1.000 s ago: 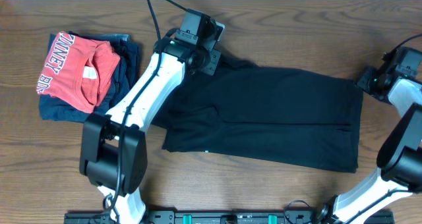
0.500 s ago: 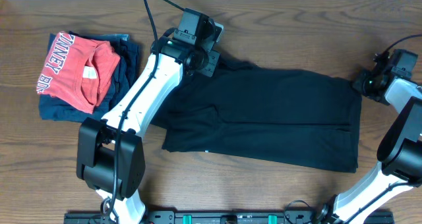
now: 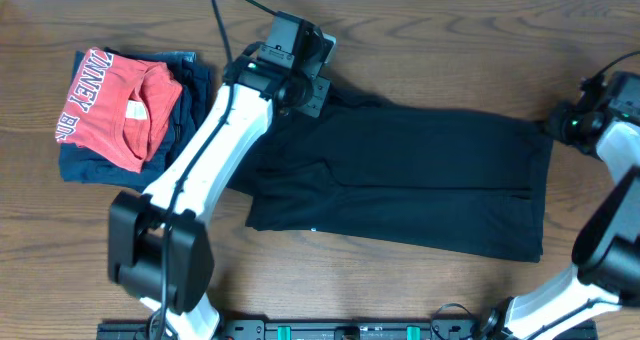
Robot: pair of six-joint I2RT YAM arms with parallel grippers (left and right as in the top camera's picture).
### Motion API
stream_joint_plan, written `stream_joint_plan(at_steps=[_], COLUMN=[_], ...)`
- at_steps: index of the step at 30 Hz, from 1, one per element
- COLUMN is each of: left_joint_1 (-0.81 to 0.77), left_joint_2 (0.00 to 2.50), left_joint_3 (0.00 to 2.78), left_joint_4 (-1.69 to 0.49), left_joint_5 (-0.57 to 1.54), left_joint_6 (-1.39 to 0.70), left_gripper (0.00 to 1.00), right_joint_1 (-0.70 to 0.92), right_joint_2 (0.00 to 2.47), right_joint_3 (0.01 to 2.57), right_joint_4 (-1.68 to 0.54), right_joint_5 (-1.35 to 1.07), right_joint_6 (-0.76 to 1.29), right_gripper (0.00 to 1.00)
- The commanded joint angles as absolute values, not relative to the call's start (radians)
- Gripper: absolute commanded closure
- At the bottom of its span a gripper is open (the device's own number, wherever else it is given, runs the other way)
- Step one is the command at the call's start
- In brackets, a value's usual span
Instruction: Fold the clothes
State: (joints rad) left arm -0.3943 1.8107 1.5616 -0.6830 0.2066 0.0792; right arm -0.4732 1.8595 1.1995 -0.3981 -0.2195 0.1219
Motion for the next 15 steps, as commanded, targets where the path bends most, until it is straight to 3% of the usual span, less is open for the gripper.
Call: stream_joint_plan(at_steps=[1, 10, 15], left_joint_1=[-0.389, -0.389, -0.389], left_joint_2=[1.76, 1.756, 1.754], left_joint_3=[1.567, 1.567, 1.567], left_joint_4=[-0.722, -0.942, -1.068], left_joint_5=[0.191, 0.133, 0.133], left_joint_6=[0.085, 0.086, 0.086], left_gripper=[0.94, 0.94, 0.94], right_joint_1=[-0.479, -0.48, -0.48], right_joint_2=[1.769, 1.65, 1.562], right_joint_3=[1.203, 1.203, 1.203], right_joint_4=[-0.464, -0.71, -0.868], right_joint_5=[-0.237, -0.277, -0.121], right_joint_6=[0.19, 0.214, 0.269], right_gripper=[0.99, 0.99, 0.99])
